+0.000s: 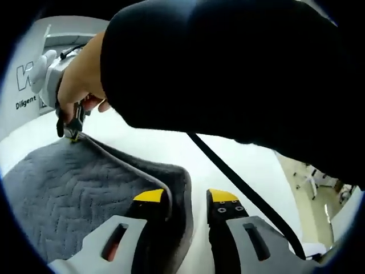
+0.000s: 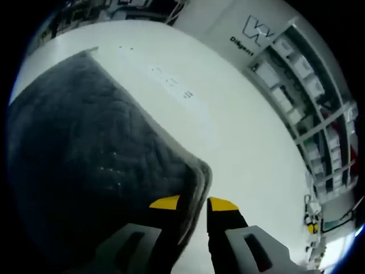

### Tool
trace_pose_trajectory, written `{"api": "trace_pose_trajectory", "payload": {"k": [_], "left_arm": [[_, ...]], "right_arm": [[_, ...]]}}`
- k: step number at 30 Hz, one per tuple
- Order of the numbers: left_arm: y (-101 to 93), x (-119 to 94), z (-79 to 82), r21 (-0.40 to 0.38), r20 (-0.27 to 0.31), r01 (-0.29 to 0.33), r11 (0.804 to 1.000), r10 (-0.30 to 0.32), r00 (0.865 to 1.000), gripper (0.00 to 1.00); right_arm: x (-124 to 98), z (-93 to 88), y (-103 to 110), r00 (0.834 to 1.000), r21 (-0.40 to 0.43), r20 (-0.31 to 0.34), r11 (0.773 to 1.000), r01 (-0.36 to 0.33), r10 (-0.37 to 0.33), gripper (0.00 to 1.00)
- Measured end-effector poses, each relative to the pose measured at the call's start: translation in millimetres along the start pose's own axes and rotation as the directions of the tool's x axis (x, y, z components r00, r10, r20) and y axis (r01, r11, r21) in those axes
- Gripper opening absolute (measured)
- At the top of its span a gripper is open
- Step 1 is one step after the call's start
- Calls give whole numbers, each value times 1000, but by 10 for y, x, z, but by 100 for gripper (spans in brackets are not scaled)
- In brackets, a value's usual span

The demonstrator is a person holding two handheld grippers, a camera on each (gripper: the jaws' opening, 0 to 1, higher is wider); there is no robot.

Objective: Open the folded towel by lifting each exposed corner and separating the folded layers until the towel lies flat within the target outline without major curled edges

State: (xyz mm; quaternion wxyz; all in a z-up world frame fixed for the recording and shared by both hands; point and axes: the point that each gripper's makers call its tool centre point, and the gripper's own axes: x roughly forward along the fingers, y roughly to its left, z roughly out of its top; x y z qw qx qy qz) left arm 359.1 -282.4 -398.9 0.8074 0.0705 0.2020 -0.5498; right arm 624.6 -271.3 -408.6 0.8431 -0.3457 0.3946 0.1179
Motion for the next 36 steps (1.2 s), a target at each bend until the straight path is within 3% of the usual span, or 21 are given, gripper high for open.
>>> {"api": "trace_pose_trajectory", "payload": {"k": [6, 8, 9, 11, 12, 14, 17, 20, 25, 27, 30, 34, 36], "left_arm": [[-66, -2, 55, 2, 39, 31, 1000, -31, 999, 49], [-67, -12, 89, 15, 56, 25, 1000, -26, 998, 62], [6, -17, 140, 58, 73, -28, 998, 24, 997, 71], [82, -35, 193, 124, 94, -95, 988, 84, 992, 90], [91, -54, 210, 182, 95, -123, 976, 107, 990, 96], [111, -97, 250, 204, 98, -153, 967, 135, 986, 100], [115, -172, 342, 222, 116, -180, 958, 157, 981, 100], [36, -201, 488, 193, 158, -145, 971, 115, 981, 100], [239, -274, 572, 145, 171, -252, 957, 227, 959, 100], [299, -345, 645, 136, 206, -268, 954, 237, 949, 100], [377, -442, 710, 128, 226, -283, 950, 250, 941, 100], [408, -623, 827, 100, 273, -281, 955, 245, 930, 100], [366, -705, 885, 103, 291, -266, 958, 227, 929, 100]], "right_arm": [[-41, 4, -92, 998, -20, 19, 998, 55, -54, 32], [-57, 6, -145, 996, -23, 30, 997, 80, -80, 38], [-68, 8, -179, 995, -22, 34, 995, 94, -93, 44], [-99, 17, -268, 992, -19, 41, 992, 123, -122, 61], [-145, 48, -375, 986, 6, 61, 988, 153, -153, 78], [-209, 113, -412, 985, 30, 112, 991, 128, -130, 99], [-370, 100, -500, 986, 54, 125, 993, 102, -108, 100], [-493, 103, -597, 983, 60, 142, 992, 110, -118, 100], [-787, 112, -759, 970, 131, 203, 986, 105, -130, 100], [-983, 138, -726, 958, 222, 268, 974, 42, -103, 100], [-1257, 218, -695, 927, 312, 367, 949, -43, -79, 100], [-1717, 249, -849, 866, 361, 475, 932, -30, -156, 100], [-1854, 221, -900, 846, 382, 501, 924, -30, -180, 100]]}}
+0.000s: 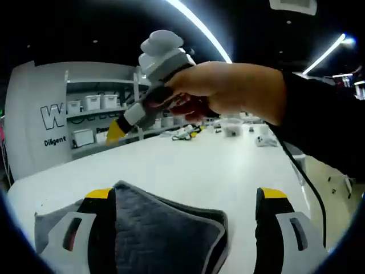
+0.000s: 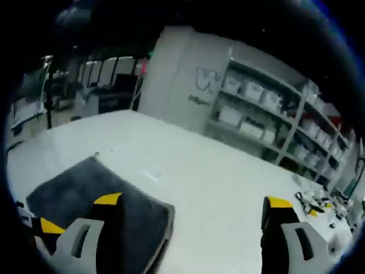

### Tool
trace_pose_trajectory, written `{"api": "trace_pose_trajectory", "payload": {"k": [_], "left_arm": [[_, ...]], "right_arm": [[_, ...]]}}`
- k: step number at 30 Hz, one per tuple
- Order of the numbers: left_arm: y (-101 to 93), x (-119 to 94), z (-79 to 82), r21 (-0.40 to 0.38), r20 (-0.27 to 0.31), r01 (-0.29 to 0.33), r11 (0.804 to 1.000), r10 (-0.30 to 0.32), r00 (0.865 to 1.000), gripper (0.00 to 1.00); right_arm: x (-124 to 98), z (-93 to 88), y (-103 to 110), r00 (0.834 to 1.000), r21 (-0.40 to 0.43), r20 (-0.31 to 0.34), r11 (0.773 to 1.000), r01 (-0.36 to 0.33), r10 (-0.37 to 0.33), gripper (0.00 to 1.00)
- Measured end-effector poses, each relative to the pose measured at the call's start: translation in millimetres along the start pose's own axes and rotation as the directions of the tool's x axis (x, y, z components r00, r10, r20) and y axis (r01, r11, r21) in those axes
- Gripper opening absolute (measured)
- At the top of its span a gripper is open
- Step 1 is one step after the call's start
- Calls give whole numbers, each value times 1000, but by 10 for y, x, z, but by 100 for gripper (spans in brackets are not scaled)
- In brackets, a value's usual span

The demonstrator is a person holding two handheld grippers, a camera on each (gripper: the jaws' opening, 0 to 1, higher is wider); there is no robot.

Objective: Open the folded towel by lifting each exposed corner and separating the folded layers until the towel lies flat within the target outline without major curled edges

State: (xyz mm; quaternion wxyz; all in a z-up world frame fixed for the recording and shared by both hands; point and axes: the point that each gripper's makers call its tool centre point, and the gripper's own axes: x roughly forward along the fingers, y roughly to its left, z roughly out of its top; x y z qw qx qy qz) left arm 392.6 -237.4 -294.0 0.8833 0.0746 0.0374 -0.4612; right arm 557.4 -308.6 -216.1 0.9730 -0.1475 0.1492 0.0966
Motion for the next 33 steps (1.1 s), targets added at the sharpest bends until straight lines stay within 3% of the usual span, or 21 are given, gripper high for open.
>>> {"api": "trace_pose_trajectory", "payload": {"k": [6, 12, 24, 33], "left_arm": [[84, -224, 259, 5, 63, -2, 1000, 1, 998, 100], [302, -407, 423, -33, 100, -8, 999, 12, 995, 100], [728, -729, 516, 5, 107, 1, 1000, -2, 994, 100], [1036, -885, 614, 3, 137, -13, 1000, 13, 991, 100]], "right_arm": [[-275, 27, 41, 998, 4, 53, 1000, -20, 20, 100], [-600, 80, 64, 985, 20, 172, 1000, 10, -14, 100], [-979, -270, 249, 978, 68, 208, 998, 5, -19, 100], [-1178, -299, 355, 971, 63, 238, 998, 18, -33, 100]]}}
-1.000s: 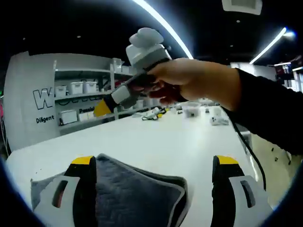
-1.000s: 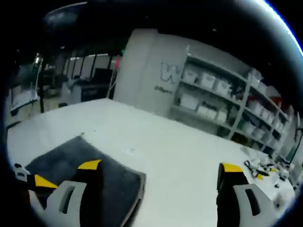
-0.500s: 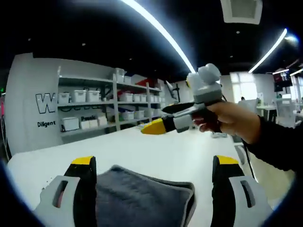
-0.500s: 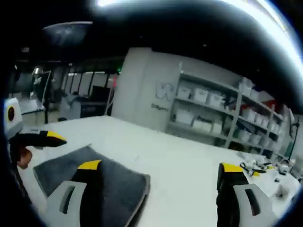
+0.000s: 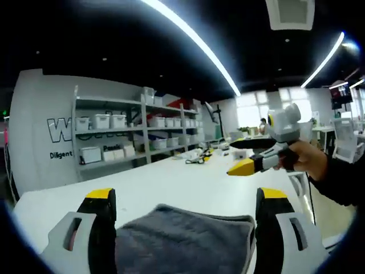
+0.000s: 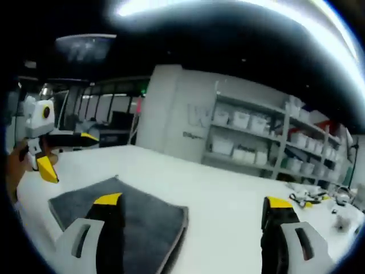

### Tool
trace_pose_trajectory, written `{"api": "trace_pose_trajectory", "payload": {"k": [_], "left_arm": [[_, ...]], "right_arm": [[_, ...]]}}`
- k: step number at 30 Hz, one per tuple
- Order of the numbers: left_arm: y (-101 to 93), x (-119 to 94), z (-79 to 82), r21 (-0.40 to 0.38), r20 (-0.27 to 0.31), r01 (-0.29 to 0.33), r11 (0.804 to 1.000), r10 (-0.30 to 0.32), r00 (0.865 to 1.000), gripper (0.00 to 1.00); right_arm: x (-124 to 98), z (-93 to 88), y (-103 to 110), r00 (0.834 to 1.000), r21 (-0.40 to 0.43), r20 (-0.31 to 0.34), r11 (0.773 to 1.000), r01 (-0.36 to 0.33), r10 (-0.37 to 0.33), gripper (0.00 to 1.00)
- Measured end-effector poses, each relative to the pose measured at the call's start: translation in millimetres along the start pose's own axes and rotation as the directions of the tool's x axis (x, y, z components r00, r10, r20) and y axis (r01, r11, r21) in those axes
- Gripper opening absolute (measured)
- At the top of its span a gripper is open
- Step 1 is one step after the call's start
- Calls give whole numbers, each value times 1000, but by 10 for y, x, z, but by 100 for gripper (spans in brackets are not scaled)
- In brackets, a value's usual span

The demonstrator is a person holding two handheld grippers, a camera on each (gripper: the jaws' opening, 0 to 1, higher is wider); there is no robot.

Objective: Open the folded towel by lifting each exposed corner and separating the folded layers until the towel lies flat within the target outline without major curled edges

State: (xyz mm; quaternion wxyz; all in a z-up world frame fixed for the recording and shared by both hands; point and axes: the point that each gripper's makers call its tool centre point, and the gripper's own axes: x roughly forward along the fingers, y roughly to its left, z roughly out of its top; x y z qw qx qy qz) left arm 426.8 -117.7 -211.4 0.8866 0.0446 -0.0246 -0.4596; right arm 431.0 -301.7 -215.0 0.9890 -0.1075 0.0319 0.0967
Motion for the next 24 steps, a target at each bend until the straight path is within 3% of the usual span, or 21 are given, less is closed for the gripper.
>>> {"api": "trace_pose_trajectory", "payload": {"k": [4, 10, 12, 15, 20, 24], "left_arm": [[182, -37, -42, -37, -28, -15, 999, 14, 1000, 100], [457, -69, -130, -24, -59, -44, 999, 42, 997, 100], [485, -82, -148, -18, -53, -44, 999, 43, 998, 100], [450, -51, -173, -47, -35, 2, 999, -3, 999, 100], [478, -56, -13, -35, 24, 4, 999, -3, 1000, 100], [702, 45, 42, -26, 7, 0, 1000, 0, 1000, 100]], "right_arm": [[-58, -127, 101, 1000, 14, 1, 1000, -8, 8, 100], [-131, -283, 138, 1000, 31, -13, 1000, -3, 4, 100], [-141, -316, 132, 1000, 32, -10, 999, 5, -5, 100], [-124, -400, 108, 999, 21, -13, 999, 38, -38, 100], [-137, -523, 183, 999, 61, -16, 998, 33, -32, 100], [-197, -590, 159, 999, 86, -20, 995, 45, -44, 100]]}}
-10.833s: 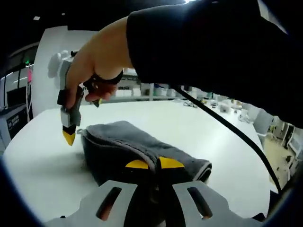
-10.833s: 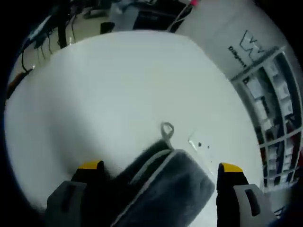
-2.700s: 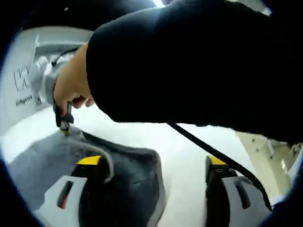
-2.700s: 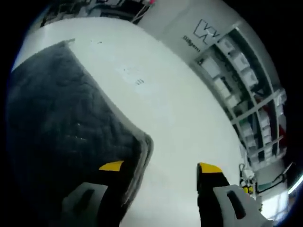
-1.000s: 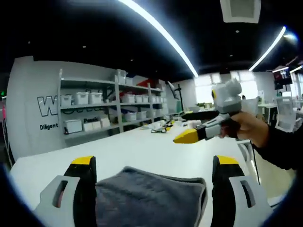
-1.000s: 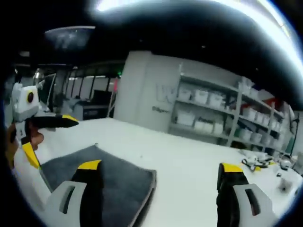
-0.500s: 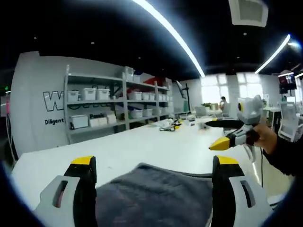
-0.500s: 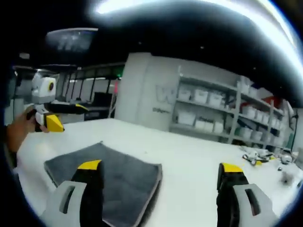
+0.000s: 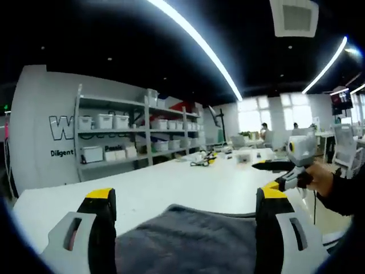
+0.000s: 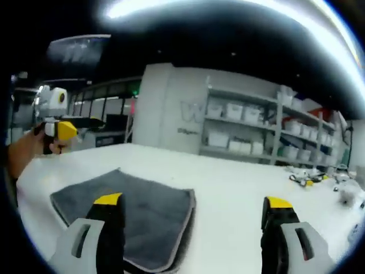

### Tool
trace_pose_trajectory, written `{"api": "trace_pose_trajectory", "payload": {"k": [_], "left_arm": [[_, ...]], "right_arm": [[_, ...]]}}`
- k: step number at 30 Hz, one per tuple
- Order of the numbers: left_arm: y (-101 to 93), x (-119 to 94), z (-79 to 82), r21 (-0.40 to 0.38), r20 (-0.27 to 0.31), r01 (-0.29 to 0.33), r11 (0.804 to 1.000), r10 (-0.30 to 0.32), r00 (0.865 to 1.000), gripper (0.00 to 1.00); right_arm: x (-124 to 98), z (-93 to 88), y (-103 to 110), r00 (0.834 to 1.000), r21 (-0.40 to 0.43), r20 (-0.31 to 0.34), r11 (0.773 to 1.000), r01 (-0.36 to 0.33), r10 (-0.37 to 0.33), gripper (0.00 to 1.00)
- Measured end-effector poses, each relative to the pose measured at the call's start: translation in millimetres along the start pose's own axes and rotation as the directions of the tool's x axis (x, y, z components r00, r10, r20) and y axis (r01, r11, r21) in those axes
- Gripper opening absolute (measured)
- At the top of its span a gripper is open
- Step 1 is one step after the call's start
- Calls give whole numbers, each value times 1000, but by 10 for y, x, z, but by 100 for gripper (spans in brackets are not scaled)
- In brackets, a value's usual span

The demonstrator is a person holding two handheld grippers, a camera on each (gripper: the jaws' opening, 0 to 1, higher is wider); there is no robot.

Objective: Open the folded towel by lifting each exposed corner and separating the folded layers until the towel lies flat within the target outline without major curled edges

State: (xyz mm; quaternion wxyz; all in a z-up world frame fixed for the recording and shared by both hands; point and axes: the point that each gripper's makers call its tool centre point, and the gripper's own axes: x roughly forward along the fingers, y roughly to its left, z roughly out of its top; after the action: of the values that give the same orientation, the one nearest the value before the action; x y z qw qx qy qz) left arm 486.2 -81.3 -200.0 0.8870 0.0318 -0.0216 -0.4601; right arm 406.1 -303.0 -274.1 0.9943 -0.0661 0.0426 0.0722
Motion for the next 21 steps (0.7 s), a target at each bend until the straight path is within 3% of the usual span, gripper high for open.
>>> {"api": "trace_pose_trajectory", "payload": {"k": [2, 3, 4, 13, 21], "left_arm": [[33, 34, -21, 20, -31, 17, 1000, -16, 999, 100], [-96, 1, -81, 26, -56, 38, 999, -36, 998, 100], [-107, 3, -89, 25, -63, 44, 999, -42, 997, 100], [-308, -29, -121, 0, -81, 62, 998, -62, 995, 100], [-496, -47, -194, 52, -133, 81, 995, -74, 988, 100]], "right_arm": [[-39, -22, 17, 1000, 7, 0, 1000, -3, 3, 100], [-55, -29, 33, 1000, 6, 1, 1000, -5, 5, 100], [-66, -32, 40, 1000, 6, 2, 1000, -7, 7, 100], [-219, -90, 131, 1000, 20, 19, 1000, -17, 16, 100], [-336, -132, 106, 999, 57, 40, 998, -13, 11, 100]]}}
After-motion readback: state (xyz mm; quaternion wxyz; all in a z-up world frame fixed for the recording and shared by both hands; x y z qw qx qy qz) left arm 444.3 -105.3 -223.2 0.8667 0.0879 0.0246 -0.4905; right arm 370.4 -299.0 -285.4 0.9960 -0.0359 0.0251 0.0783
